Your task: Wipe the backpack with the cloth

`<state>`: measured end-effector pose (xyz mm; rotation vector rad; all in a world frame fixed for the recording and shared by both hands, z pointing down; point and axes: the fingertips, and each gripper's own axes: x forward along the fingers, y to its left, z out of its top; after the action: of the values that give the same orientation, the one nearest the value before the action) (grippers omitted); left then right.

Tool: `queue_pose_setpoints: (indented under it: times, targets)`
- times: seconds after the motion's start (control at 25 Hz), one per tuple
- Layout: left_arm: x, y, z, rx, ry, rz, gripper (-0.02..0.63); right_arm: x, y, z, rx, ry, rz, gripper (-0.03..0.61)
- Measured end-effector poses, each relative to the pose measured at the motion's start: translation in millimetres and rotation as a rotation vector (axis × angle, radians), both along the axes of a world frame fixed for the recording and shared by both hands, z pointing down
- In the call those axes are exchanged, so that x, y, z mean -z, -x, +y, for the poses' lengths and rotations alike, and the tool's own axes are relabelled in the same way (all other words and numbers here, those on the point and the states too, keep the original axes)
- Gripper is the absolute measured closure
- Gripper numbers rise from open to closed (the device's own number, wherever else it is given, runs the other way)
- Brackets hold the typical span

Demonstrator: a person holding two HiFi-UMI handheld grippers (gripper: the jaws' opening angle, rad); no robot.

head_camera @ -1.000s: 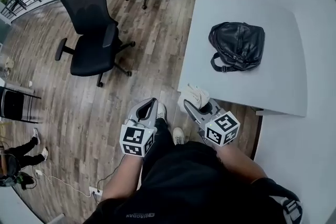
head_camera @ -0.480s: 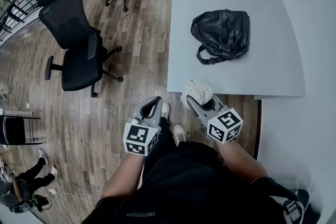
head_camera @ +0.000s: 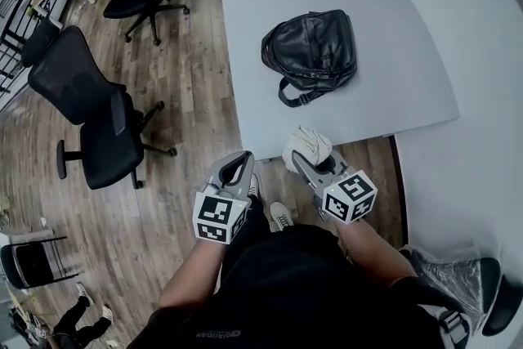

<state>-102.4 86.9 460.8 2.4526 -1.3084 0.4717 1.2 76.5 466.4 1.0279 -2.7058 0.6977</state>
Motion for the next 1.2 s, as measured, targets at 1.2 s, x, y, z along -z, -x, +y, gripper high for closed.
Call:
queue_pose_setpoints:
  times: [1.2]
  targets:
    - [11.3, 10.7, -125.7, -0.351, -0.052, 0.071, 0.607, 26.0, -1.2, -93.3, -0.373, -0.065, 0.101, 0.471]
